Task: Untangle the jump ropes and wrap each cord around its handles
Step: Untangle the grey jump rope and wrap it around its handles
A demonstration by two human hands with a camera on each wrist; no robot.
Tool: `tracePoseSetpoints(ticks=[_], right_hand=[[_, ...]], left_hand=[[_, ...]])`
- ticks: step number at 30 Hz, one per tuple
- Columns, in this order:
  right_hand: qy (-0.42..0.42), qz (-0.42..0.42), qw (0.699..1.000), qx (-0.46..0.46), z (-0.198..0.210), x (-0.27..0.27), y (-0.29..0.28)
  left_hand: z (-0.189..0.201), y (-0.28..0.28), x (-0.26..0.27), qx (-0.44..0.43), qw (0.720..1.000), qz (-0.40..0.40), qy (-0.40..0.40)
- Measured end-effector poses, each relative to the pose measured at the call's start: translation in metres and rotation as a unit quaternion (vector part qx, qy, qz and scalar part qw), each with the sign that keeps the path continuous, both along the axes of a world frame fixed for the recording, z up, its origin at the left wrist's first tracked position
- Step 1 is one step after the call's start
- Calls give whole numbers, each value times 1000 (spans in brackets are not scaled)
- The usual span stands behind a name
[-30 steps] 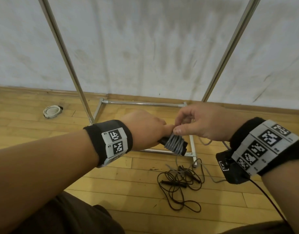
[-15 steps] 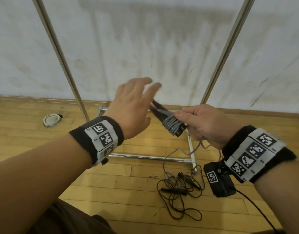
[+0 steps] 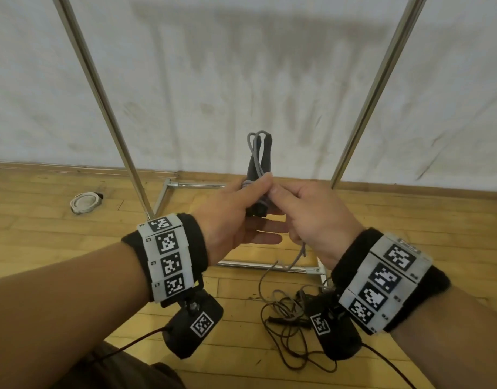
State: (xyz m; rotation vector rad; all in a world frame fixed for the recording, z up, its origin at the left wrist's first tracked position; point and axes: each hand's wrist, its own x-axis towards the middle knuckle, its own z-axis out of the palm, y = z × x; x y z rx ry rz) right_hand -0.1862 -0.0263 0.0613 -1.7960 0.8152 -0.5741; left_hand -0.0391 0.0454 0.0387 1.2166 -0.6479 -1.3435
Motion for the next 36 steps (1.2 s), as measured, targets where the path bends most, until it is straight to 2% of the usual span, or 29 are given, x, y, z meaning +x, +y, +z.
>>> tracePoseSetpoints(ticks=[5,10,12,14,16,19,21,24,26,27,29,31,33,34,36], right_hand=[[79,62,994,-52,5,-6,-8],[67,58,993,-79,11,-6,-16],[78,65,990,-96,14,-8,-21],[77,101,990,-65,14,-10,-24],[74,141,987,-32,13,-13,-26],[114,201,973,-30,13,-19,-31],[157,229,960,-33,10,-23,-37],[221,254,941,-33,4,-32,-48],[250,260,932,-25,0,-35,-54],[275,263,924,-38,-2,-35,-56],[342,264,899,-73,-6,-29,-56],[374,246,890,-86,-8,-22,-55],[375,232,889,-123,-4,-15,-51],[378,233,884,-147,0,-13,-48],[378,234,876,-187,7,-8,-39]], left_hand=[[6,2,14,-13,999,-27,-29],[12,1,29,-50,996,-12,-75],[16,1,37,-66,995,-2,-69],[19,2,44,-79,996,-12,-46],[23,4,46,-83,996,-36,-13],[25,5,47,-92,993,-78,8],[27,6,49,-105,988,-118,-3],[28,10,54,-91,968,-228,-49],[29,13,54,-48,935,-312,-160],[28,14,50,-21,907,-345,-239],[24,15,39,33,828,-391,-400],[15,16,23,81,749,-414,-510],[2,17,10,124,698,-417,-569],[-3,17,6,144,682,-415,-584],[-10,16,4,167,669,-409,-598]])
